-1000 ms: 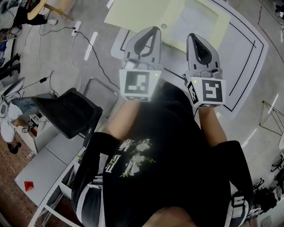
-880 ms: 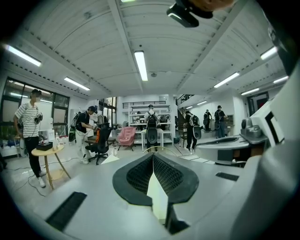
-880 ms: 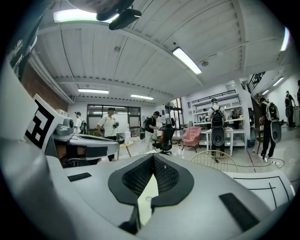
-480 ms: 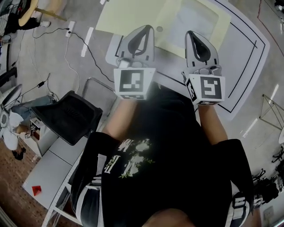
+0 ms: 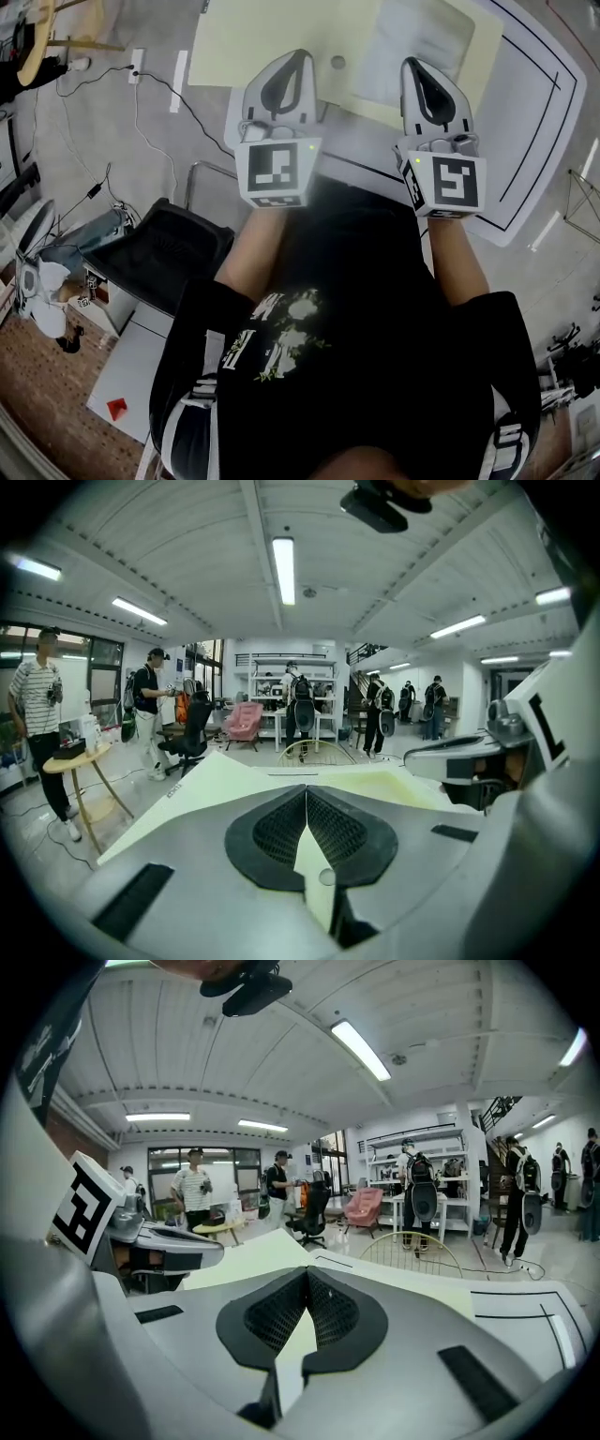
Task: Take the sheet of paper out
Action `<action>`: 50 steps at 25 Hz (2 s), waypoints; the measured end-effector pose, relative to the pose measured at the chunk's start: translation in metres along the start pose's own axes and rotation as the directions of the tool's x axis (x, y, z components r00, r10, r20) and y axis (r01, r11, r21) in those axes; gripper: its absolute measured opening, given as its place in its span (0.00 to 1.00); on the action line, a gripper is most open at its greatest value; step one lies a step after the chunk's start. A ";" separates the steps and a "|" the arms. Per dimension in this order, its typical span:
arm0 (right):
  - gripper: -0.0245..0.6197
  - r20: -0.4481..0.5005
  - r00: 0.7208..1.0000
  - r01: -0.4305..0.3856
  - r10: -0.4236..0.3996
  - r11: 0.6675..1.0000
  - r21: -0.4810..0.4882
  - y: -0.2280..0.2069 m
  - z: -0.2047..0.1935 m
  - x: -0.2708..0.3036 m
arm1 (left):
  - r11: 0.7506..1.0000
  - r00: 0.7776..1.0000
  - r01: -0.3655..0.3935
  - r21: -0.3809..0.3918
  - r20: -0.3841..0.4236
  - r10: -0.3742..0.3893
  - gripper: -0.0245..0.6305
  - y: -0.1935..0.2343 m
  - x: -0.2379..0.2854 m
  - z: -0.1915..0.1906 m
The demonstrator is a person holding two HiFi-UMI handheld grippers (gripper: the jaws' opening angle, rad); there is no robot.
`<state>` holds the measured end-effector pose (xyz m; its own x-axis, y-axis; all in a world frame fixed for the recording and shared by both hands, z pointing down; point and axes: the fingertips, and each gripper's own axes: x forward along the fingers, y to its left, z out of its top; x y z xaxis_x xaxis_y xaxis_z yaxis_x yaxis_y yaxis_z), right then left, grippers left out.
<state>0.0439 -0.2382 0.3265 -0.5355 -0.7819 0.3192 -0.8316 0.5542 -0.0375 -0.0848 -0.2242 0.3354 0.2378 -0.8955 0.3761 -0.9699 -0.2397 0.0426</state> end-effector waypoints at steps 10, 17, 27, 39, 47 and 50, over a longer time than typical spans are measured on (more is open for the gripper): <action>0.04 -0.090 0.996 -0.006 0.008 1.000 0.023 0.006 -0.033 0.021 | 0.999 0.996 0.029 -0.035 -0.088 -0.032 0.04 0.010 0.021 -0.040; 0.04 -0.131 0.991 -0.021 0.024 0.999 0.026 0.011 -0.044 0.037 | 0.999 0.992 0.015 -0.050 -0.122 -0.021 0.04 0.030 0.027 -0.057; 0.04 -0.171 0.985 -0.015 0.017 1.000 0.014 0.008 -0.051 0.058 | 0.998 0.981 -0.032 -0.054 -0.192 0.021 0.04 0.069 0.039 -0.089; 0.04 -0.228 0.973 -0.013 0.019 1.000 0.027 0.001 -0.057 0.079 | 0.996 0.945 -0.010 -0.090 -0.327 -0.020 0.04 0.071 0.060 -0.128; 0.04 -0.320 0.946 -0.041 0.038 0.999 -0.003 -0.014 -0.068 0.091 | 0.998 0.926 -0.009 -0.060 -0.378 -0.014 0.04 0.071 0.064 -0.137; 0.04 -0.343 0.939 -0.038 0.022 0.998 -0.040 -0.023 -0.072 0.094 | 0.998 0.925 -0.017 -0.064 -0.380 -0.009 0.04 0.072 0.065 -0.137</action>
<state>0.0227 -0.3039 0.4259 -0.4702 -0.6241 0.6240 -0.8043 0.5942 -0.0118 -0.1461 -0.2479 0.4895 0.2088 -0.6834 0.6995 -0.9751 -0.2004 0.0952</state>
